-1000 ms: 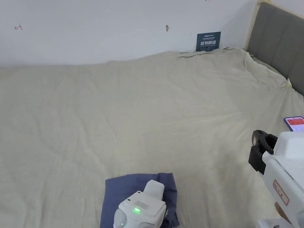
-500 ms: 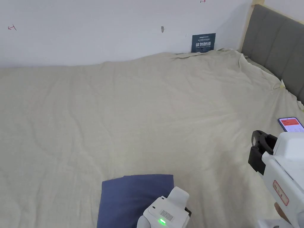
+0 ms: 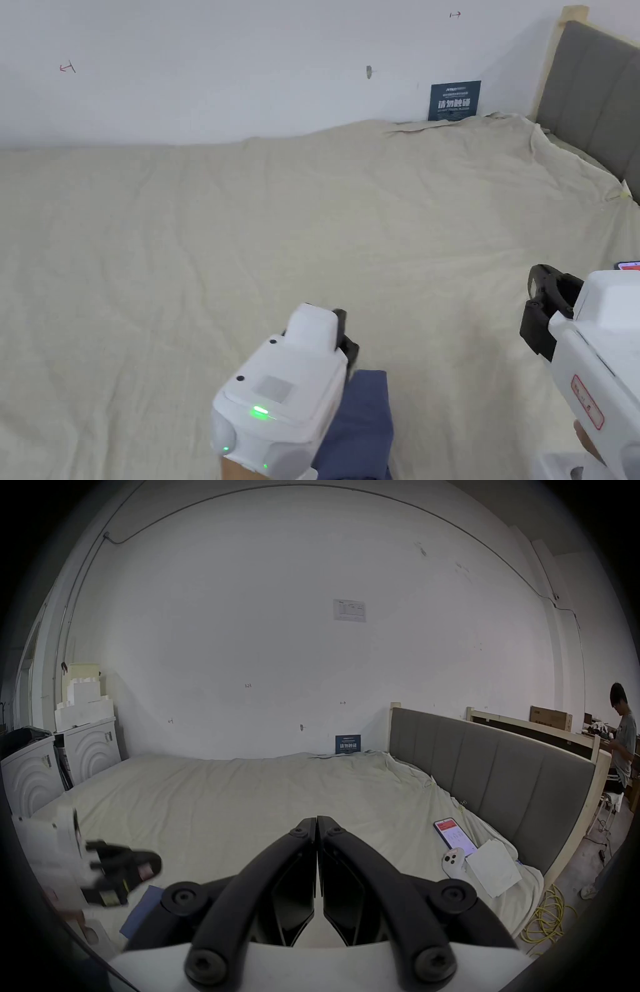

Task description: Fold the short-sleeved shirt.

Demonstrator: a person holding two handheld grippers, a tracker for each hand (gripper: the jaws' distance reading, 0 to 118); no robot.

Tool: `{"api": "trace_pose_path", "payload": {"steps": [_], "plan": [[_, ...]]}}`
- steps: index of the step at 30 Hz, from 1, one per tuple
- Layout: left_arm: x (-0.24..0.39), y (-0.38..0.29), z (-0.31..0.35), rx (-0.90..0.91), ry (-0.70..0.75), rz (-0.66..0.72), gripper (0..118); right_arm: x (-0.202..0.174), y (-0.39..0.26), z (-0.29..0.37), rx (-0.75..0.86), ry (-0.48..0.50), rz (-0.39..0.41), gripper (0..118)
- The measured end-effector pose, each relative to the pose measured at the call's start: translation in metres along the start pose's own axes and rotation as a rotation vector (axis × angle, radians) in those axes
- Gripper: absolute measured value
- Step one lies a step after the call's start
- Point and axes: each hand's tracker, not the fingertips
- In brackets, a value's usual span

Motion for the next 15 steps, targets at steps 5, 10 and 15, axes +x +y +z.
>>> {"api": "trace_pose_path", "payload": {"steps": [5, 10, 15], "plan": [[-0.042, 0.009, 0.020, 0.090, 0.128, 0.040, 0, -0.016, 0.004, -0.001, 0.033, 0.026, 0.009, 0], [-0.080, 0.007, 0.042, 0.148, 0.260, 0.062, 0, -0.032, 0.005, -0.002, 0.059, 0.051, 0.013, 0], [-0.110, 0.001, 0.062, 0.186, 0.339, 0.087, 0, -0.054, 0.007, 0.005, 0.090, 0.064, 0.026, 0]]}}
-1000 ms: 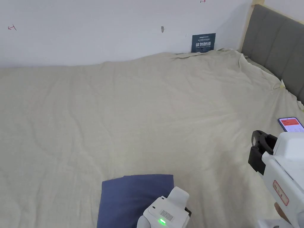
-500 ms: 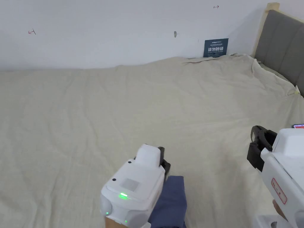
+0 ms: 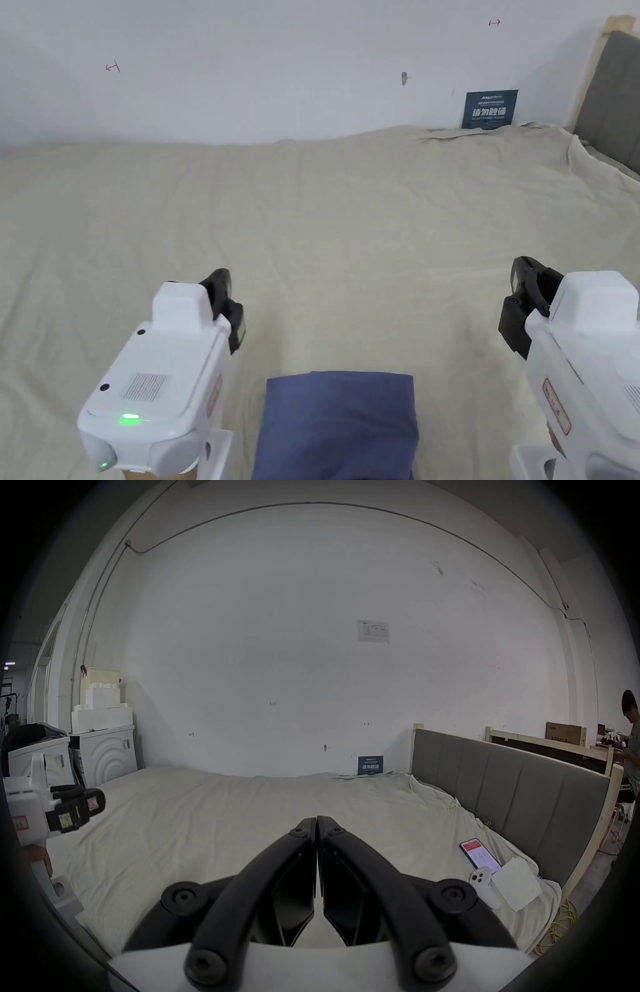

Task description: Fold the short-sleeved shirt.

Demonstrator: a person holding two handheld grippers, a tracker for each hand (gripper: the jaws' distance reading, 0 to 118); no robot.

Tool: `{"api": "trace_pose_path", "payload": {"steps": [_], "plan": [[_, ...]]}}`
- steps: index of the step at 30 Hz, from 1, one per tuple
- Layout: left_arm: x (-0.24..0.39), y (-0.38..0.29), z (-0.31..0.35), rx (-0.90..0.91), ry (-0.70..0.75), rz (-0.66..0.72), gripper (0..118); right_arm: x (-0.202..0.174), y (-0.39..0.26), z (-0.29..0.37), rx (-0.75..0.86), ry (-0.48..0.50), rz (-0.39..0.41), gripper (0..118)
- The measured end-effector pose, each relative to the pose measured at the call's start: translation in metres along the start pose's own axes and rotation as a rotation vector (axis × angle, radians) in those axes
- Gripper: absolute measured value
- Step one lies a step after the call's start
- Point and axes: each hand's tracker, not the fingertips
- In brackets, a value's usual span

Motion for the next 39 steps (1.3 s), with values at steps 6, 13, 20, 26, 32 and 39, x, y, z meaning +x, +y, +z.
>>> {"api": "trace_pose_path", "payload": {"steps": [6, 13, 20, 26, 32, 39], "plan": [[-0.026, -0.008, 0.007, 0.004, 0.070, 0.025, 0, -0.014, -0.003, 0.001, 0.033, -0.003, 0.030, 0], [-0.034, -0.012, 0.009, -0.005, 0.082, 0.024, 0, -0.020, -0.007, -0.004, 0.021, 0.005, 0.024, 0], [-0.034, -0.020, 0.009, -0.023, 0.071, 0.027, 0, -0.032, -0.026, -0.014, -0.012, 0.010, -0.002, 0], [-0.037, -0.027, 0.009, -0.048, 0.060, 0.032, 0, -0.055, -0.063, -0.030, -0.125, 0.039, -0.038, 0], [-0.040, -0.039, 0.007, -0.087, 0.052, 0.038, 0, -0.082, -0.114, -0.043, -0.278, 0.069, -0.044, 0], [-0.042, -0.052, 0.001, -0.148, 0.035, 0.052, 0, -0.105, -0.159, -0.053, -0.412, 0.080, -0.024, 0]]}}
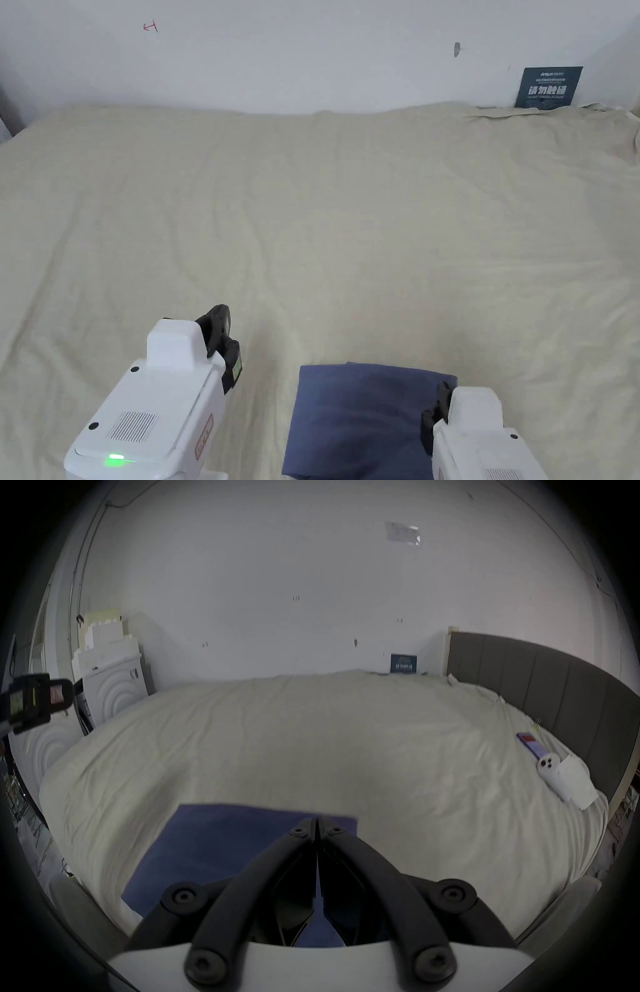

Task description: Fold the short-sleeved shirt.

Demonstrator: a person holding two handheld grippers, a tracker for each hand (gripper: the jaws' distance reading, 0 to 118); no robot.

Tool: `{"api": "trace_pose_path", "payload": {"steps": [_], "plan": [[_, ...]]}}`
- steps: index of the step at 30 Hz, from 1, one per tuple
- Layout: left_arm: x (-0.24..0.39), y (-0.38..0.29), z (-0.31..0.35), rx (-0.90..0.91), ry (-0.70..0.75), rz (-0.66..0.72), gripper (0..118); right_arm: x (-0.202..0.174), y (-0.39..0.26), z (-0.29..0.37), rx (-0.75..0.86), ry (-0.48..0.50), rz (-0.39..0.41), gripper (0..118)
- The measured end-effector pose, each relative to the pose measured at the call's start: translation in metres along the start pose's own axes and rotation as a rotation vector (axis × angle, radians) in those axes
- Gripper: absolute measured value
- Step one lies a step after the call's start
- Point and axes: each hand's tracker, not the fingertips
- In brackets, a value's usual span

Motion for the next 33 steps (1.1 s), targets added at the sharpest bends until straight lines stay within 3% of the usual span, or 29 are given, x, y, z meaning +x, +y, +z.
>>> {"api": "trace_pose_path", "payload": {"steps": [8, 15, 18, 20, 21, 22, 23, 25, 30, 33], "plan": [[-0.001, -0.019, -0.013, -0.141, -0.060, 0.051, 0, 0.004, -0.036, -0.036, -0.115, -0.008, 0.018, 0], [-0.001, -0.037, -0.044, -0.422, -0.214, 0.171, 1, 0.009, -0.047, -0.048, -0.142, -0.006, 0.042, 0], [-0.003, -0.046, -0.067, -0.609, -0.335, 0.278, 20, 0.013, -0.047, -0.048, -0.146, 0.004, 0.030, 0], [-0.006, -0.054, -0.082, -0.694, -0.395, 0.323, 24, 0.013, -0.046, -0.048, -0.148, 0.007, 0.024, 0], [-0.006, -0.058, -0.089, -0.727, -0.403, 0.334, 35, 0.013, -0.046, -0.048, -0.149, 0.008, 0.025, 0], [-0.005, -0.061, -0.097, -0.767, -0.401, 0.333, 63, 0.013, -0.047, -0.047, -0.150, 0.010, 0.024, 0], [-0.005, -0.064, -0.103, -0.812, -0.389, 0.317, 81, 0.014, -0.047, -0.048, -0.150, 0.012, 0.022, 0], [-0.004, -0.069, -0.114, -0.862, -0.404, 0.307, 101, 0.018, -0.047, -0.048, -0.151, 0.020, 0.012, 0], [-0.004, -0.077, -0.133, -0.906, -0.479, 0.418, 100, 0.017, -0.047, -0.047, -0.154, 0.029, 0.009, 0], [-0.001, -0.083, -0.146, -0.970, -0.534, 0.463, 91, 0.018, -0.047, -0.047, -0.157, 0.030, 0.006, 0]]}}
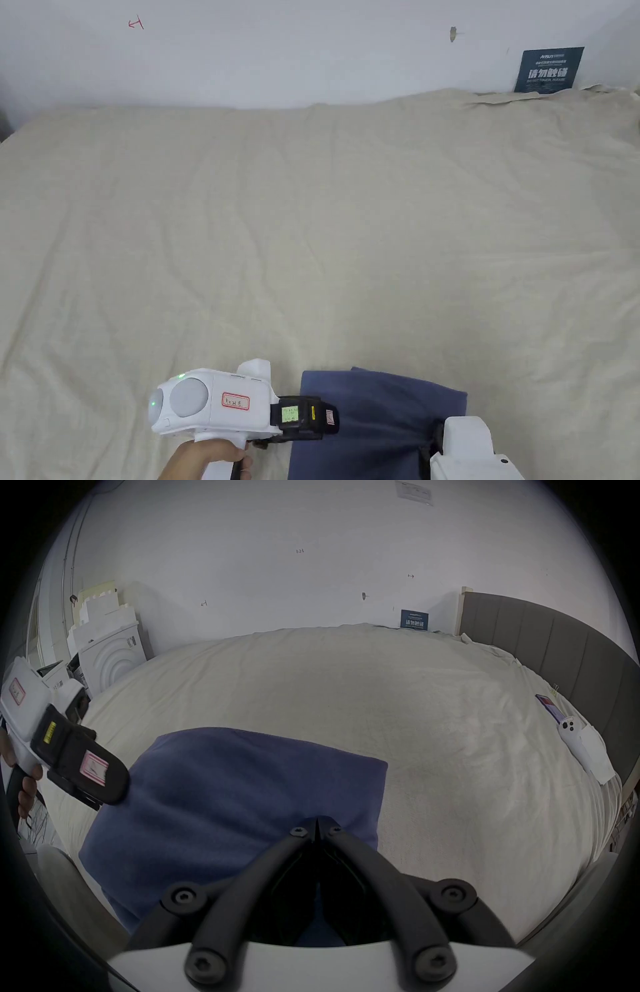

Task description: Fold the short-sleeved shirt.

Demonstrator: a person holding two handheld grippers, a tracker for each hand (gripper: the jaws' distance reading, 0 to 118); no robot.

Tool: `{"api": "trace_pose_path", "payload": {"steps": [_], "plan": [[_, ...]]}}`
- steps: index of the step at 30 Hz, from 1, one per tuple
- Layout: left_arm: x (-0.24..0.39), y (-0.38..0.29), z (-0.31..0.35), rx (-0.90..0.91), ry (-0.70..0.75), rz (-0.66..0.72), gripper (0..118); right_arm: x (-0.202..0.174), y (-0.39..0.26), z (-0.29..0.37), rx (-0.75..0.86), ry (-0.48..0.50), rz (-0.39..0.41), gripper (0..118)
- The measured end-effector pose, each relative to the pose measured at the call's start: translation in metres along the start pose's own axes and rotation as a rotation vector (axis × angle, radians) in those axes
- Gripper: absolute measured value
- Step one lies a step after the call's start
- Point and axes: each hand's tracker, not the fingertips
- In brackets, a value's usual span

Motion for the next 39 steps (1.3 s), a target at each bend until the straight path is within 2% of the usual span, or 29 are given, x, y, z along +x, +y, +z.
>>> {"api": "trace_pose_path", "payload": {"steps": [1, 3, 5, 6, 9, 11, 13, 21, 27, 33, 39], "plan": [[0.000, 0.002, -0.002, 0.002, 0.005, 0.003, 85, 0.000, 0.000, 0.001, -0.001, 0.001, 0.000, 0], [-0.002, 0.007, -0.005, -0.006, -0.009, -0.016, 83, 0.000, 0.000, 0.000, -0.001, 0.002, -0.002, 0], [-0.004, 0.012, -0.006, -0.014, -0.034, -0.011, 56, 0.000, 0.000, 0.001, 0.000, 0.002, -0.002, 0], [-0.005, 0.014, -0.008, -0.021, -0.067, 0.026, 47, 0.000, 0.000, 0.001, 0.000, 0.002, 0.000, 0], [-0.006, 0.015, -0.019, -0.043, -0.045, 0.002, 33, 0.000, 0.000, 0.001, -0.003, 0.004, -0.002, 0], [0.001, 0.008, -0.020, -0.044, -0.043, -0.015, 18, 0.001, 0.001, 0.001, -0.004, 0.007, -0.003, 0], [0.001, 0.008, -0.019, -0.041, -0.067, 0.013, 14, 0.000, 0.002, 0.001, -0.006, 0.007, 0.001, 0], [0.018, 0.003, -0.005, -0.006, 0.009, -0.089, 9, 0.003, 0.014, 0.011, -0.003, 0.027, 0.005, 0], [0.023, 0.005, 0.015, 0.023, 0.028, -0.115, 8, 0.008, 0.057, 0.052, 0.162, 0.049, 0.013, 0], [0.011, 0.025, 0.068, 0.057, 0.140, -0.178, 8, 0.018, 0.102, 0.084, 0.311, 0.042, 0.030, 0], [-0.036, 0.050, 0.147, 0.120, 0.325, -0.178, 8, 0.014, 0.138, 0.116, 0.420, 0.026, 0.018, 0]]}}
